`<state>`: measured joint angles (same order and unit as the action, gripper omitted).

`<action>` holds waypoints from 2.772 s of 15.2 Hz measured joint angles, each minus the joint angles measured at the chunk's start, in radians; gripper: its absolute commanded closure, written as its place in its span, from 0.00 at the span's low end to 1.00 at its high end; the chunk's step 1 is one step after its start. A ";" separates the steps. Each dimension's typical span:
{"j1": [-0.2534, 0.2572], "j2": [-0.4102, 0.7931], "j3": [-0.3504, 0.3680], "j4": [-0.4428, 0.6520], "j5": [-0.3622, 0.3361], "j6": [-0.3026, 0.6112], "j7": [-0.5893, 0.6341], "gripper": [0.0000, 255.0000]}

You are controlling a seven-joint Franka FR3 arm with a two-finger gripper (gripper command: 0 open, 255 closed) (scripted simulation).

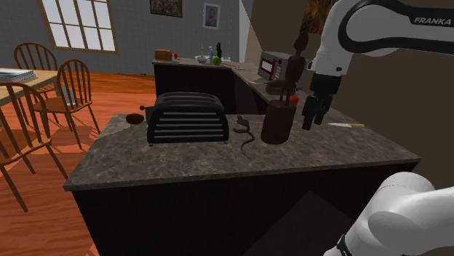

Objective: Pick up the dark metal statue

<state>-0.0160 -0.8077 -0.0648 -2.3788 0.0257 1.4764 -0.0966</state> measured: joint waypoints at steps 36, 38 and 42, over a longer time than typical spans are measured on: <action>-0.145 0.585 -0.237 0.743 0.013 0.307 0.039 0.00; -0.146 0.576 -0.236 0.707 0.011 0.334 0.038 0.00; -0.146 0.570 -0.235 0.691 0.009 0.345 0.039 1.00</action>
<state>-0.1624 -0.2378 -0.2999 -1.6880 0.0343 1.8218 -0.0576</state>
